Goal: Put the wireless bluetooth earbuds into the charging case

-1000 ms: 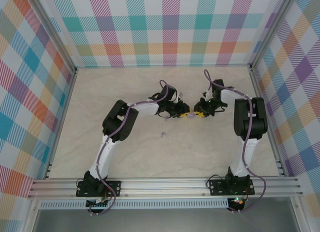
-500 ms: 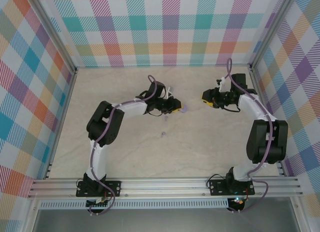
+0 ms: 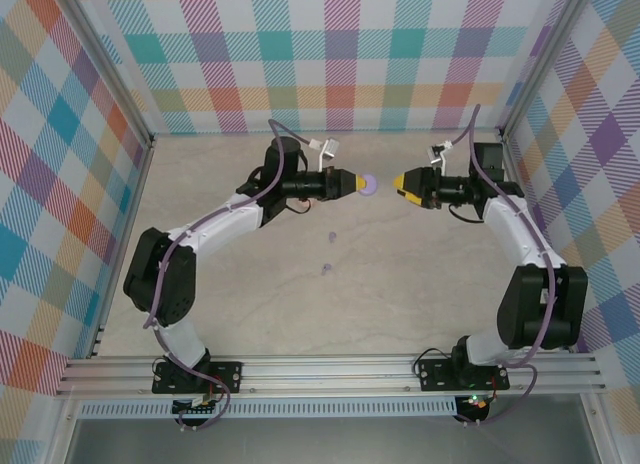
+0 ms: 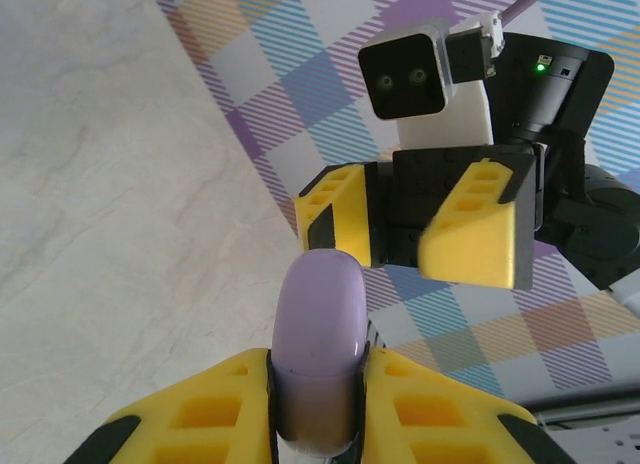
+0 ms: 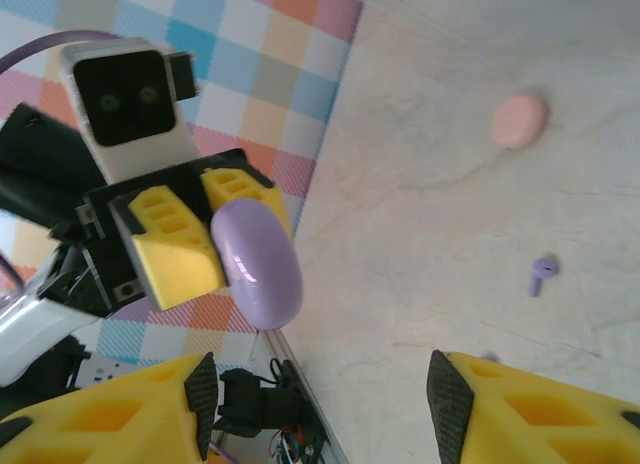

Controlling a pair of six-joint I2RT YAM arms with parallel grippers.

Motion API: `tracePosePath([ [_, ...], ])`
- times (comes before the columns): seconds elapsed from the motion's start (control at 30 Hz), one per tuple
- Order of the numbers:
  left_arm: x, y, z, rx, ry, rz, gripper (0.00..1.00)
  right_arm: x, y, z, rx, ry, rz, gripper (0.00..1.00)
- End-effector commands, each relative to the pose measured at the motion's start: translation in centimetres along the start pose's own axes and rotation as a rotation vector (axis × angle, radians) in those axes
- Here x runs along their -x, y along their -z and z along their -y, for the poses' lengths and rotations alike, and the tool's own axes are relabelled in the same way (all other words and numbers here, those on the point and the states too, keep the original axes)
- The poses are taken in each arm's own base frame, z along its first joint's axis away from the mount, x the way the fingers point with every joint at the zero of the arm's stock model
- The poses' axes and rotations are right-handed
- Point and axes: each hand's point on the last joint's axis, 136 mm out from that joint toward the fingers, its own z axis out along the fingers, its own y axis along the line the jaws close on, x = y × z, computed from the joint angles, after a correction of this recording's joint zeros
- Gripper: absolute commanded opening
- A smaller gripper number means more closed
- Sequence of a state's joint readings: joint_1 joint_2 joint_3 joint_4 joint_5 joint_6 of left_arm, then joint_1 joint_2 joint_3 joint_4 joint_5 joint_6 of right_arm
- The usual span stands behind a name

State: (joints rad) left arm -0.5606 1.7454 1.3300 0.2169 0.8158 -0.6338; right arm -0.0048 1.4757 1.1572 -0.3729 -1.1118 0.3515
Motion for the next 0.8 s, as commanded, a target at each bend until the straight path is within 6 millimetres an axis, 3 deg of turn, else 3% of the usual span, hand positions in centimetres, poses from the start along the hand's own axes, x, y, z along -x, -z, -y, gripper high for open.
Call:
tracePosePath([
  [0.0,-0.2,0.8,3.1,-0.079,-0.092,-0.013,0.22,-0.3,-0.1,-3.7,0.087,0.123,-0.025,0.59],
  [0.3,-0.7,1.1,6.0,-0.127,-0.159,-0.032,0.23,-0.8,-1.6,-6.7,0.122,0.204,-0.068,0.56],
  [0.77,-0.8,0.9,6.2,-0.118,-0.16,-0.038,0.24,-1.5,-2.4,-7.4,0.143,0.215,-0.113,0.4],
])
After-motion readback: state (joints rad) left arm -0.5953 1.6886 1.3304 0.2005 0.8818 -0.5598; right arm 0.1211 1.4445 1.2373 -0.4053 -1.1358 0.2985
